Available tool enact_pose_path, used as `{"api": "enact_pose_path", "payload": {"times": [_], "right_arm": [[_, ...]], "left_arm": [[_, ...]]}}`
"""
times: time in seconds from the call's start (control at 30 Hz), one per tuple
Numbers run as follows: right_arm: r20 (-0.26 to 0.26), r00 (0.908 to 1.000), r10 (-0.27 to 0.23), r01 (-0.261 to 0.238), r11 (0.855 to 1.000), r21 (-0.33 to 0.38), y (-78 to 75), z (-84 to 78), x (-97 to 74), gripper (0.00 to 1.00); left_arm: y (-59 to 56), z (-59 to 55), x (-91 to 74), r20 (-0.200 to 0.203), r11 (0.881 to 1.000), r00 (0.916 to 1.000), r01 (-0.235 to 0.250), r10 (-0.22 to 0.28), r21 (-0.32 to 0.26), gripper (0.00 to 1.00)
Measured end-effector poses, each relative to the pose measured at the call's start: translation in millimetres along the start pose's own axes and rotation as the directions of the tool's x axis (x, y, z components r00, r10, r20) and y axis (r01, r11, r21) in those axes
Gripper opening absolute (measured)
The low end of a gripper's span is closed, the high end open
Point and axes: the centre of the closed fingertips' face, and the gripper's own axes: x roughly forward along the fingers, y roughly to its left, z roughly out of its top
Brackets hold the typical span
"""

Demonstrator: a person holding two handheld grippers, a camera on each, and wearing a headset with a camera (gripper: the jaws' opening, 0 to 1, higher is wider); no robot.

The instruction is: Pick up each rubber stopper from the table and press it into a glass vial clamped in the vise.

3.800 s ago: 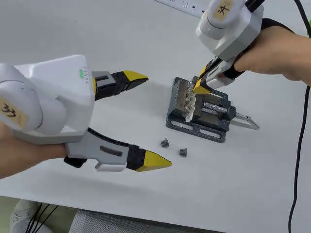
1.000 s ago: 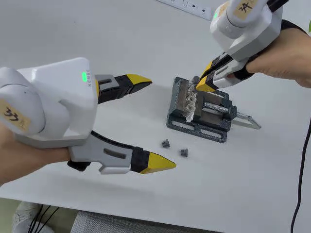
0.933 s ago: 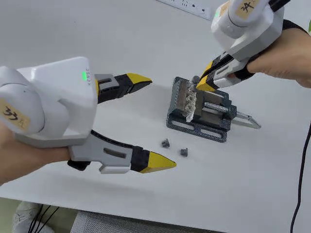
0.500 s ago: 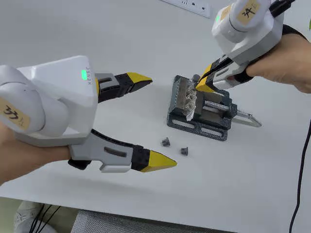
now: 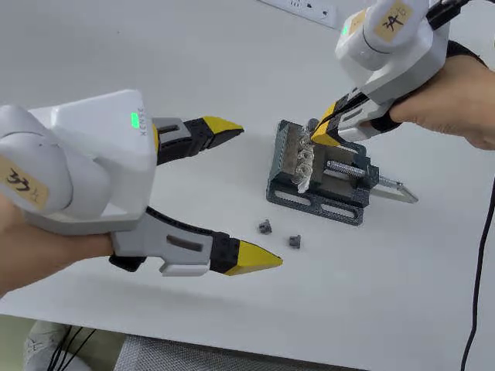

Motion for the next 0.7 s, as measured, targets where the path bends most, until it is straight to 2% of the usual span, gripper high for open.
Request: {"api": "enact_pose_path", "payload": {"times": [0.3,0.37,0.7], "right_arm": [[-0.018,0.9998,-0.007,0.006,0.999,-0.041,0.0,0.2,0.8,0.00],[-0.022,0.9997,-0.010,0.009,0.998,-0.057,-0.1,0.0,0.4,0.00],[-0.060,0.9982,-0.007,0.002,0.997,-0.080,1.8,0.1,1.5,0.00]], "left_arm": [[2.0,0.3,-0.3,0.006,1.000,1.0000,0.000,0.000,0.000,0.85],[6.3,-4.2,-3.7,0.008,1.000,1.0000,0.000,0.000,-0.001,0.85],[4.6,-0.2,-0.7,0.014,1.000,0.9999,-0.003,0.003,-0.004,0.84]]}}
